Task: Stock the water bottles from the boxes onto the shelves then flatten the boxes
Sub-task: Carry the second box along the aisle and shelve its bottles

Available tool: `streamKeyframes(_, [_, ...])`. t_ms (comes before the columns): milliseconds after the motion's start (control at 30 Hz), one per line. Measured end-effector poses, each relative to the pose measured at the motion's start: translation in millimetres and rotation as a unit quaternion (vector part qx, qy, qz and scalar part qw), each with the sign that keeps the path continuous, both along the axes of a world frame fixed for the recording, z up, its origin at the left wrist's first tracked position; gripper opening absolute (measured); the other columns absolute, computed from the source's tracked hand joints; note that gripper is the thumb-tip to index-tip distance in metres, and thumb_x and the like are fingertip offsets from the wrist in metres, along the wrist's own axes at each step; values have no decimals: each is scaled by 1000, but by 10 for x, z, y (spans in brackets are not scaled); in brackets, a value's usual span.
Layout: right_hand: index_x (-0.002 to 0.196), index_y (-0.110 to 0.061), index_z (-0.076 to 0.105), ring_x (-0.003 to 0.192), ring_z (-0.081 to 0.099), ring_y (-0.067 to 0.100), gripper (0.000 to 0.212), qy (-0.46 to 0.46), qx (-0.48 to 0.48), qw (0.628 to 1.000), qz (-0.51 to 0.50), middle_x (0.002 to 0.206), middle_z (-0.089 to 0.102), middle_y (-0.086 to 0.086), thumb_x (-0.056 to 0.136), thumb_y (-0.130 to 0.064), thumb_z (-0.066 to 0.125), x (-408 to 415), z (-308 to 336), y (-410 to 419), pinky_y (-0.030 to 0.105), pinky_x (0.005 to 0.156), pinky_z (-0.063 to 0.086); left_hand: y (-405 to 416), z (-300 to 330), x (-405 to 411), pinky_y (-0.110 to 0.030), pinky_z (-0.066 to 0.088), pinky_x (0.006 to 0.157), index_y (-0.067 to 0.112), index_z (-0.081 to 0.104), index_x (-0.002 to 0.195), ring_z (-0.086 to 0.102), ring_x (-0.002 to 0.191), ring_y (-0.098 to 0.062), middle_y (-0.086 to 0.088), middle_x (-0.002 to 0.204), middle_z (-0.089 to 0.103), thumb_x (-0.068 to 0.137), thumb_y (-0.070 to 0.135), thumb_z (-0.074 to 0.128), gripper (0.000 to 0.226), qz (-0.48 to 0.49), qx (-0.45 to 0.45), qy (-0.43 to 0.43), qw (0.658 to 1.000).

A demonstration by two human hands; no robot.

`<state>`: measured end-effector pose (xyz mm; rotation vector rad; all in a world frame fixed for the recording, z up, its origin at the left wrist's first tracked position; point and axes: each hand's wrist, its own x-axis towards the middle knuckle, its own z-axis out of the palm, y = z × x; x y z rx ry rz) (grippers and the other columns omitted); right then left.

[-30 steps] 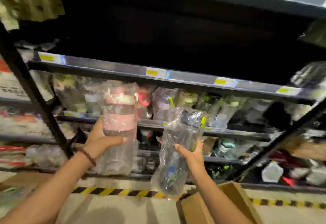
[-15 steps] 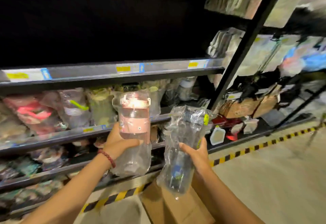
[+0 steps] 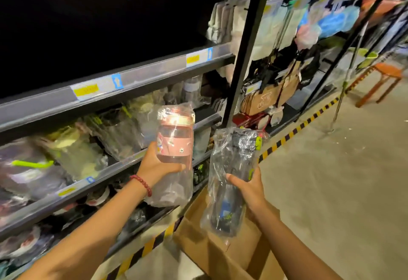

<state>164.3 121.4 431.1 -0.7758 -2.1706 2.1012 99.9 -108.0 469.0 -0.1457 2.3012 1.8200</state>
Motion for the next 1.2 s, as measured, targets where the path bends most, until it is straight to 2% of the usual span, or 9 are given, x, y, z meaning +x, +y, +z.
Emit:
streamKeyframes(67, [138, -24, 30, 108, 54, 20, 82, 9, 12, 1000, -10, 121, 52, -3, 74, -16, 79, -70, 40, 56, 39, 96, 47, 44, -20, -61, -20, 46, 73, 19, 41, 113, 55, 91, -5, 9, 101, 55, 22, 44, 75, 100, -11, -8, 1, 1000])
streamKeyframes(200, [141, -21, 30, 112, 55, 23, 85, 26, 24, 998, -42, 127, 52, 1, 73, -16, 79, -282, 100, 251, 43, 97, 47, 147, -67, -222, -40, 49, 92, 14, 43, 124, 58, 106, -21, -5, 116, 58, 26, 43, 79, 109, -20, -16, -1, 1000])
streamKeyframes(367, [142, -21, 30, 108, 54, 20, 84, 41, 19, 998, -52, 126, 52, 1, 74, -15, 78, -544, 120, 611, 38, 90, 48, 331, -66, -370, -39, 48, 92, 14, 41, 127, 57, 108, -22, -6, 120, 56, 24, 45, 78, 113, 1, -22, -7, 1000])
streamKeyframes(533, [143, -27, 27, 117, 54, 26, 101, 28, 10, 999, -43, 134, 50, 3, 61, -30, 85, -860, 126, 1047, 50, 101, 45, 688, -67, -561, -29, 47, 82, 18, 43, 116, 57, 103, -19, -2, 114, 58, 27, 40, 81, 99, 40, -16, 7, 999])
streamKeyframes(633, [139, -29, 30, 115, 55, 26, 109, 18, 7, 1000, -7, 132, 52, 3, 45, -47, 82, -1068, 157, 1319, 50, 100, 46, 992, -91, -664, -30, 48, 82, 16, 47, 115, 60, 101, -19, -4, 111, 61, 26, 41, 79, 98, 80, 15, 20, 997])
streamKeyframes(867, [138, -22, 34, 111, 57, 21, 82, 13, 15, 991, 132, 126, 55, 1, 71, -21, 81, -1566, 143, 1708, 43, 97, 48, 1457, -113, -707, -14, 45, 66, 31, 47, 90, 60, 80, -2, 9, 92, 59, 43, 16, 87, 63, 160, 25, 43, 986])
streamKeyframes(967, [138, -23, 34, 114, 57, 21, 91, 12, 14, 981, 191, 129, 55, 2, 62, -33, 83, -1694, 74, 1564, 44, 97, 49, 1420, -190, -687, -20, 47, 69, 22, 56, 100, 62, 86, -8, 4, 95, 66, 30, 35, 80, 76, 176, 11, 28, 984])
streamKeyframes(1100, [120, -29, 36, 87, 61, -6, 61, 13, -12, 968, 250, 112, 58, -15, 76, -16, 77, -1806, -30, 1339, 12, 70, 51, 1327, -260, -698, -17, 46, 68, 9, 55, 114, 62, 87, -7, -1, 99, 66, 26, 38, 77, 95, 199, 7, 11, 980])
streamKeyframes(1200, [114, -31, 30, 76, 49, -12, 57, 3, -14, 963, 270, 99, 48, -25, 81, -10, 72, -1936, -14, 1164, 7, 58, 43, 1283, -234, -781, -12, 45, 66, 15, 54, 106, 61, 81, 1, 6, 94, 66, 28, 32, 79, 83, 212, 0, 9, 977])
